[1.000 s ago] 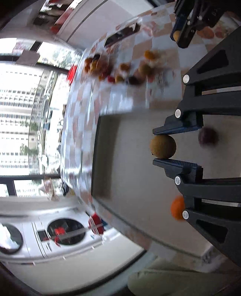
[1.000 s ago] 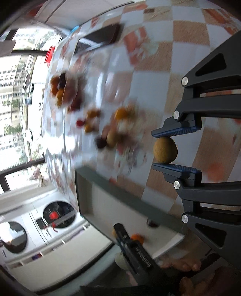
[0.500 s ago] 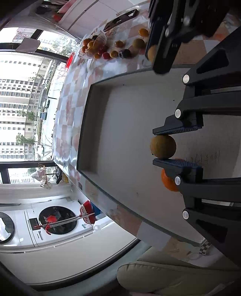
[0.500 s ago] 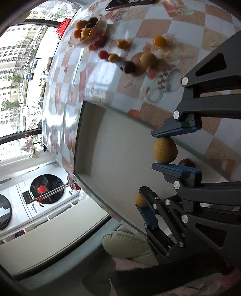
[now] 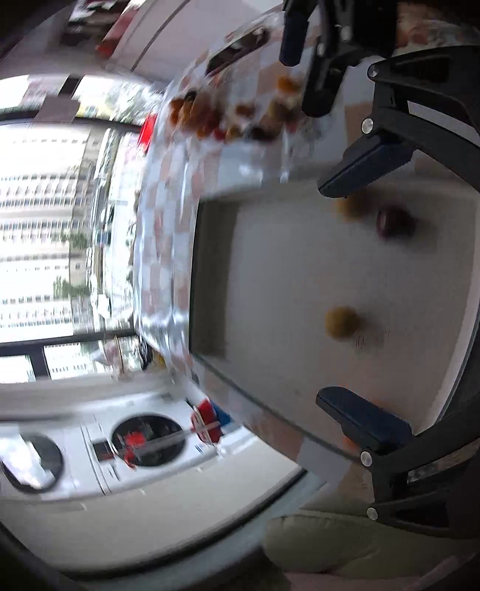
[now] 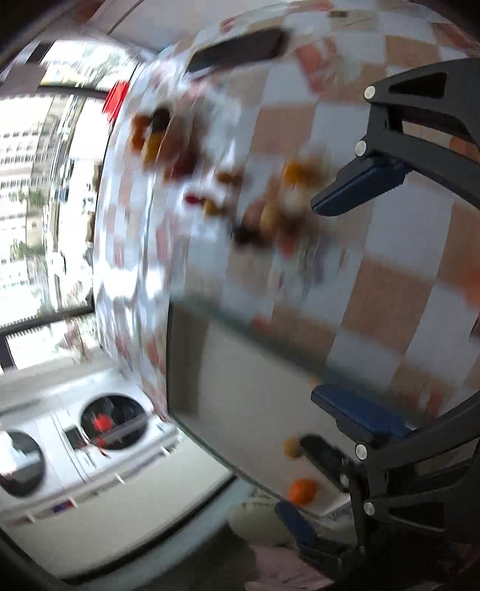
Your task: Organize fruits
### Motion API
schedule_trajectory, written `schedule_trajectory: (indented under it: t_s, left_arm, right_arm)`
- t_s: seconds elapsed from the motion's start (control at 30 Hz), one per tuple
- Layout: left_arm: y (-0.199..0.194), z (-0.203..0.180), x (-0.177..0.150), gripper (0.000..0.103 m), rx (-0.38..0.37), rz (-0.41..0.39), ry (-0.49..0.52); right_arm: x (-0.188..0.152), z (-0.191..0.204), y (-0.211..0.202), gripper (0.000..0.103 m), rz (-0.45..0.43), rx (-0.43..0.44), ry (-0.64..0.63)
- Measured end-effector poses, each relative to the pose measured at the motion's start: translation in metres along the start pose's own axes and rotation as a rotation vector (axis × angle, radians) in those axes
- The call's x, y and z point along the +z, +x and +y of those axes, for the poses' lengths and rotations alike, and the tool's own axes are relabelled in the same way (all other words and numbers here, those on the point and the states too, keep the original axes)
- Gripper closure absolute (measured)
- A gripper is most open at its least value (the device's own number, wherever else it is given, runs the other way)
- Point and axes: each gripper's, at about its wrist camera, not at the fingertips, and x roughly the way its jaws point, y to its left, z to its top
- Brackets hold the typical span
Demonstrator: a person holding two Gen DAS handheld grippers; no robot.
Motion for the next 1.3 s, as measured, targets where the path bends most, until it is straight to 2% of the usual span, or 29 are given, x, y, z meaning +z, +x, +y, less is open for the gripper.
schedule_trajectory:
  t_s: [0.13, 0.23, 0.27, 0.37, 0.43, 0.47, 0.53, 0.67, 0.73, 0.83, 1.3]
  left_arm:
    - [-0.011, -0.042, 0.0, 0.0, -0.114, 0.024, 0.044]
    - [-0.007, -0.078, -0.004, 0.0, -0.148, 0.072, 0.073]
    - [-0.003, -0.093, -0.008, 0.0, -0.152, 0.082, 0.087]
    - [0.012, -0.126, -0.019, 0.0, -0.103, 0.08, 0.122]
    - [0.025, -0.141, -0.021, 0.0, -0.081, 0.091, 0.133]
    - [0.033, -0.148, -0.021, 0.0, -0.074, 0.098, 0.138]
    - [0.041, -0.151, -0.021, 0.0, -0.068, 0.115, 0.139]
    - [0.061, -0.149, -0.01, 0.0, -0.129, 0.179, 0.083]
    - [0.069, -0.151, -0.007, 0.0, -0.145, 0.183, 0.07]
    - [0.076, -0.154, 0.0, 0.0, -0.126, 0.182, 0.054]
    - [0.076, -0.153, 0.0, 0.0, -0.126, 0.179, 0.05]
  right_arm:
    - [-0.028, -0.061, -0.015, 0.009, -0.005, -0.123, 0.091]
    - [-0.049, -0.098, -0.017, 0.009, 0.011, -0.225, 0.119]
    - [-0.053, -0.105, -0.017, 0.009, 0.013, -0.251, 0.122]
    - [-0.07, -0.131, -0.015, 0.009, 0.018, -0.312, 0.142]
    - [-0.079, -0.145, -0.013, 0.008, 0.026, -0.315, 0.169]
    - [-0.083, -0.147, -0.014, 0.0, -0.001, -0.316, 0.16]
    - [-0.085, -0.15, -0.012, 0.0, -0.008, -0.322, 0.161]
    - [-0.087, -0.15, -0.011, 0.0, -0.035, -0.328, 0.151]
    - [-0.088, -0.149, -0.012, 0.0, -0.037, -0.329, 0.151]
    - [-0.089, -0.149, -0.014, 0.0, -0.038, -0.328, 0.151]
    - [-0.089, -0.149, -0.014, 0.0, -0.037, -0.328, 0.152]
